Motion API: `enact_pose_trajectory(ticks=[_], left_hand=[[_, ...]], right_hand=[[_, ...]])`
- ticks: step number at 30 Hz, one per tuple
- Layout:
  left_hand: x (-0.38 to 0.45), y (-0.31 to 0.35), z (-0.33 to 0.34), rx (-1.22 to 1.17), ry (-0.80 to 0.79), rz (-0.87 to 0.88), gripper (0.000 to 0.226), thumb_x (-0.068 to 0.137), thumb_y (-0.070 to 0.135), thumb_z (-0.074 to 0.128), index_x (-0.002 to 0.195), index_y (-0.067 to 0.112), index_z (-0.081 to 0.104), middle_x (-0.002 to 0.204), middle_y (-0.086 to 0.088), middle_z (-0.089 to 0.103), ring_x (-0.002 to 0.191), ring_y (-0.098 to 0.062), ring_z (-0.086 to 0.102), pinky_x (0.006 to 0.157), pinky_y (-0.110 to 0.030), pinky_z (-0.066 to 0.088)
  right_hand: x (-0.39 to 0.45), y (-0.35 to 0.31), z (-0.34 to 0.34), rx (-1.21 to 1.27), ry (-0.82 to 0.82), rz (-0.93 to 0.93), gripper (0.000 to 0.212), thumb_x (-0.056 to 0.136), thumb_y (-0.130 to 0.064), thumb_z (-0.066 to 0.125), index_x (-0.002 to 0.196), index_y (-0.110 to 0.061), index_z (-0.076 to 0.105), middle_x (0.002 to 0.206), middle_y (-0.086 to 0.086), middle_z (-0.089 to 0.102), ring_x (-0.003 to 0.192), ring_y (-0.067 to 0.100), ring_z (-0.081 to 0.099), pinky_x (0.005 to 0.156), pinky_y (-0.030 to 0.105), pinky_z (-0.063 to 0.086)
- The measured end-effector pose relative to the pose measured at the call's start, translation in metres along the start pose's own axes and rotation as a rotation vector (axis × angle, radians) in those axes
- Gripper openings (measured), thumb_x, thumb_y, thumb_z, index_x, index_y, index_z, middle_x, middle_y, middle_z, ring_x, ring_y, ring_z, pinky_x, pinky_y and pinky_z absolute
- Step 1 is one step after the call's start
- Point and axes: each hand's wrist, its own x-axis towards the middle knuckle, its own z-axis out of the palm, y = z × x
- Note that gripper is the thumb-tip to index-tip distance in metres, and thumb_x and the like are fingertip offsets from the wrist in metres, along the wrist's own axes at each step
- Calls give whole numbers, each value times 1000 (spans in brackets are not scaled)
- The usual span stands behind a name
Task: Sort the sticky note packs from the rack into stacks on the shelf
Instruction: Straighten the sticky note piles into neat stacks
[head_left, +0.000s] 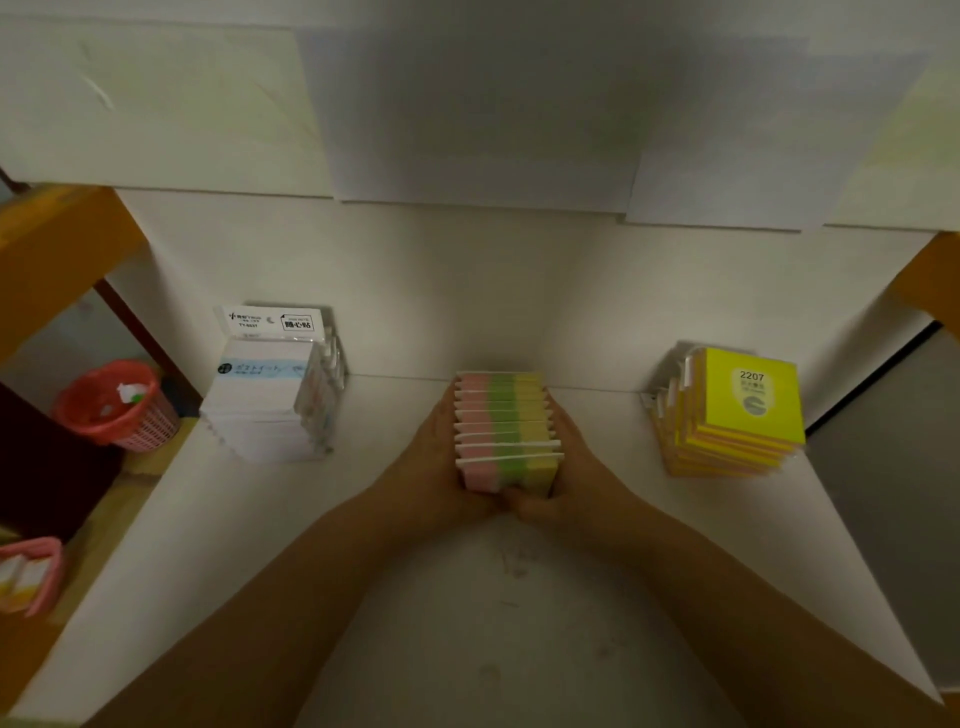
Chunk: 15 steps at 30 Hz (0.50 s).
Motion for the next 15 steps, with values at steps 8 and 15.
enact_pose_trajectory(ticks=[8, 15], left_hand=[[14, -5, 4, 175, 161, 375, 91, 66, 51, 73, 144, 23, 35, 136, -7, 46, 129, -9, 40, 109, -26, 36], [22, -1, -12, -48, 50, 137, 75, 63, 51, 84, 130, 37, 53, 128, 1, 56, 120, -18, 57, 98, -41, 52]], right_hand=[[4, 3, 3, -91, 29, -75, 95, 73, -40, 76, 151, -11, 29, 150, 11, 38, 145, 20, 34, 122, 36, 22], [12, -32, -13, 122, -1, 116, 46, 81, -4, 76, 118, -27, 61, 114, -13, 71, 110, 3, 65, 97, 29, 53]])
